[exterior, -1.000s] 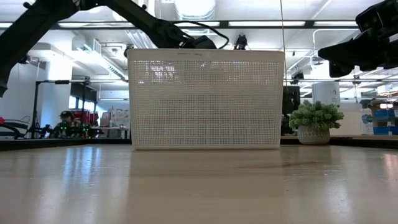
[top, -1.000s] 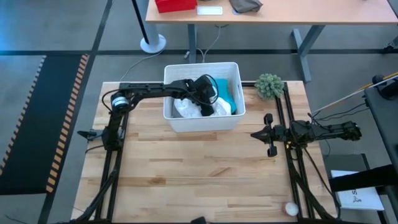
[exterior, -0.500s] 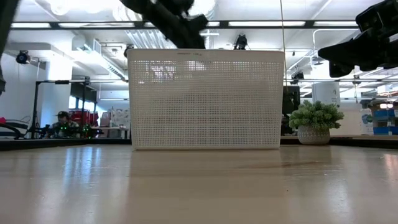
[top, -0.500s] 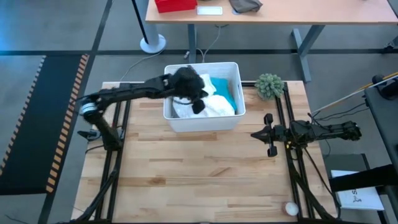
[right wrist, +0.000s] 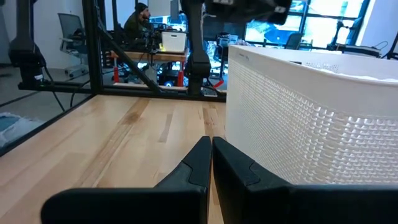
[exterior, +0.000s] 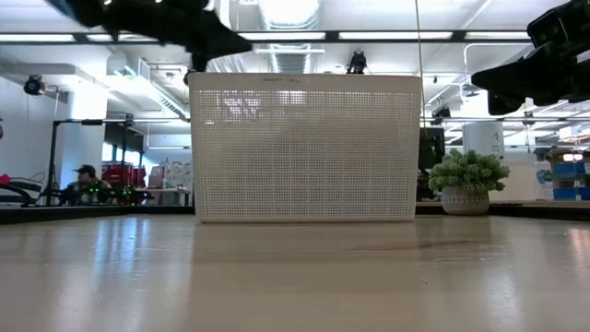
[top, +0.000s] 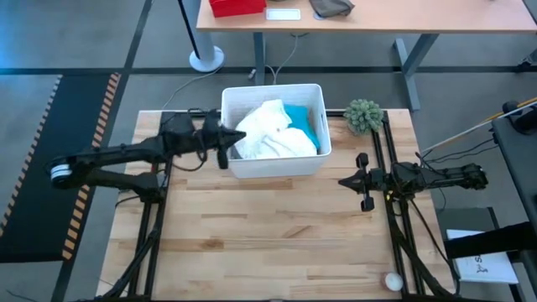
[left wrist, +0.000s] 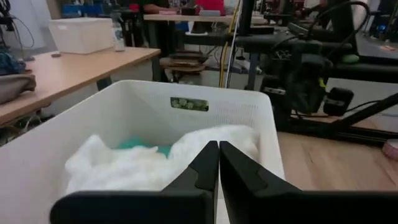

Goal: Sort clothes
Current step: Return to Home Position

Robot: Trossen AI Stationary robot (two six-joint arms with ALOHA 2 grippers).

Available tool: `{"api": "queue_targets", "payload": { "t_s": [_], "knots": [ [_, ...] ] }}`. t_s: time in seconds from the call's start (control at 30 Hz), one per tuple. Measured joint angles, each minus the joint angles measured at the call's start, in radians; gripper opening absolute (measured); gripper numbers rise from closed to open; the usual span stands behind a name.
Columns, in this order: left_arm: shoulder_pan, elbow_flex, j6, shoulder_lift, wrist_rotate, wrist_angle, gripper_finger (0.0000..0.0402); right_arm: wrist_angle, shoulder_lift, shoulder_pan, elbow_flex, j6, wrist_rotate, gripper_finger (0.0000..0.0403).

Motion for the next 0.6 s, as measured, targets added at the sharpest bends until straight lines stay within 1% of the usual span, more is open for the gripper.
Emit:
{"api": "queue_targets", "payload": {
  "t_s": [0.07,0.3,0.43,0.6],
  "knots": [
    [0.000,-0.071,0.001,-0.058,0.000,0.029,0.0000,0.000,0.000,0.000,0.000,0.001,0.000,0.0000],
    [0.000,-0.277,0.006,-0.256,0.001,0.051,0.0000,0.000,0.000,0.000,0.000,0.000,0.000,0.0000],
    [0.000,-0.388,0.007,-0.424,0.000,0.066,0.0000,0.000,0.000,0.000,0.000,0.000,0.000,0.0000],
    [0.001,-0.493,0.004,-0.608,-0.006,0.061,0.0000,0.000,0.000,0.000,0.000,-0.001,0.000,0.0000]
  ]
}}
